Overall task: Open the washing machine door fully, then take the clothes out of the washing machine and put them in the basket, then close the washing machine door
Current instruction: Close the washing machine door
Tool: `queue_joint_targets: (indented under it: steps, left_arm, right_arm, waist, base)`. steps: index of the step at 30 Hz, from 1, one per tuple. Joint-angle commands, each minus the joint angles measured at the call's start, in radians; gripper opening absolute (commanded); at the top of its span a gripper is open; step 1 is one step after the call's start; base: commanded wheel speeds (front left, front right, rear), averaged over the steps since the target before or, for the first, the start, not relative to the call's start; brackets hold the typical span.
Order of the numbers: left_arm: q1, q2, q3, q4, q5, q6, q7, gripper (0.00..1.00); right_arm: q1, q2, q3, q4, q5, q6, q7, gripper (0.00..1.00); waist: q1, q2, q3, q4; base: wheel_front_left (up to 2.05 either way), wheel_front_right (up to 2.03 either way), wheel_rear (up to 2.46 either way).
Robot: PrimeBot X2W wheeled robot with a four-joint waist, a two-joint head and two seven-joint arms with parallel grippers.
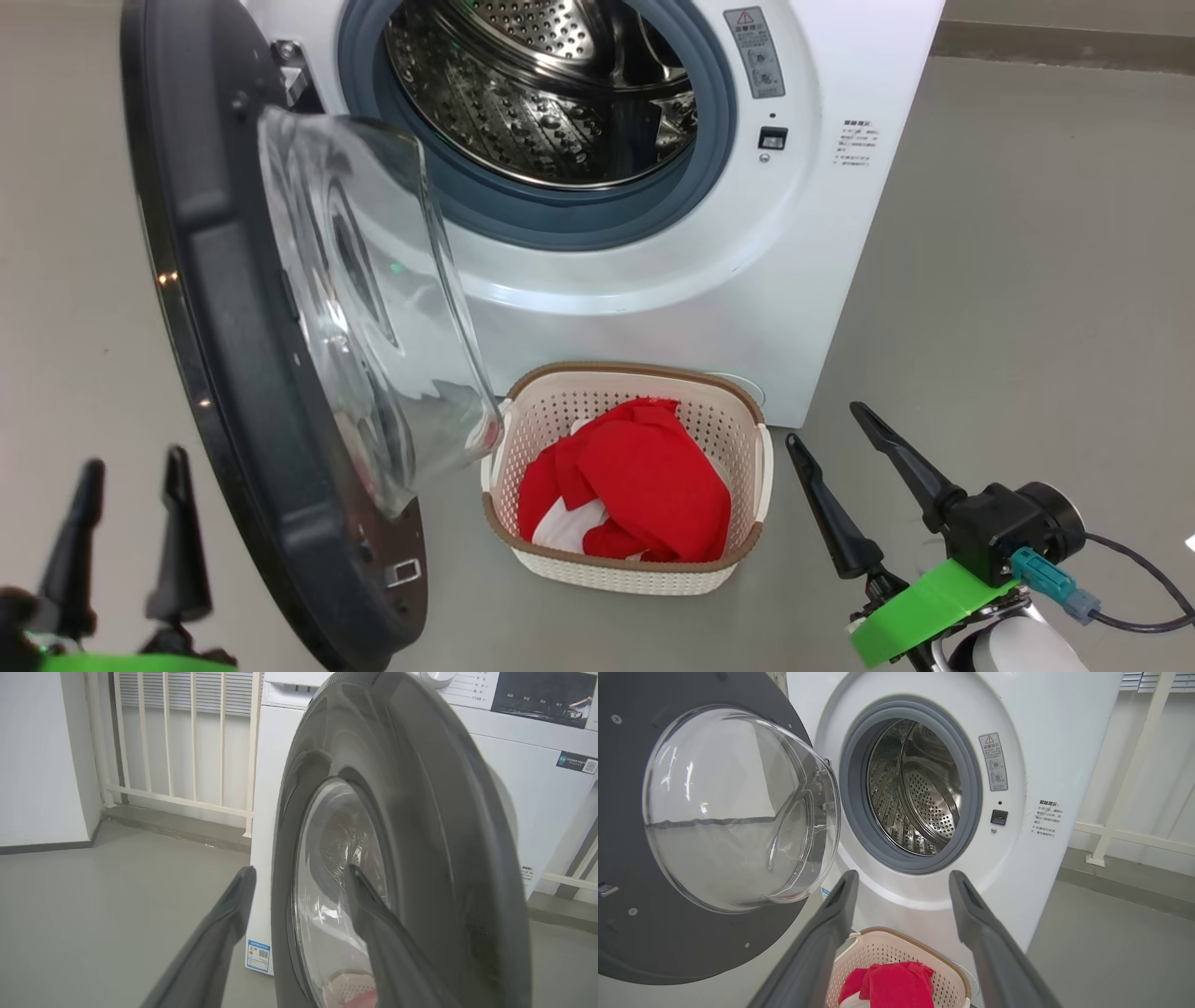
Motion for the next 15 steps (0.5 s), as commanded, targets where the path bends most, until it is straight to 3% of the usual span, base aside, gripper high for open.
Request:
queue_joint_targets:
  steps: [1,8,15]
  left_arm:
    - [-0.013,0.034,0.026,-0.010,0.028,0.004,-0.021,1.00]
    - [0.012,0.037,-0.009,0.045,0.121,0.014,-0.068,1.00]
    - [0.030,0.006,-0.017,0.070,0.132,0.019,-0.082,1.00]
  right_arm:
    - [-0.028,0.003,0.016,-0.026,0.008,0.005,-0.006,1.00]
    - [-0.028,0.005,0.014,-0.031,0.008,0.005,-0.006,1.00]
    - [-0.028,0.008,0.013,-0.033,0.010,0.005,-0.006,1.00]
  waist:
    - [0.0000,0.0000,-0.002,-0.001]
    - [0.0000,0.0000,0.001,-0.001]
    - [0.0000,0.0000,0.004,-0.001]
  base:
    - [0.00,0.00,0.00]
    - [0.00,0.00,0.00]
    - [0.00,0.00,0.00]
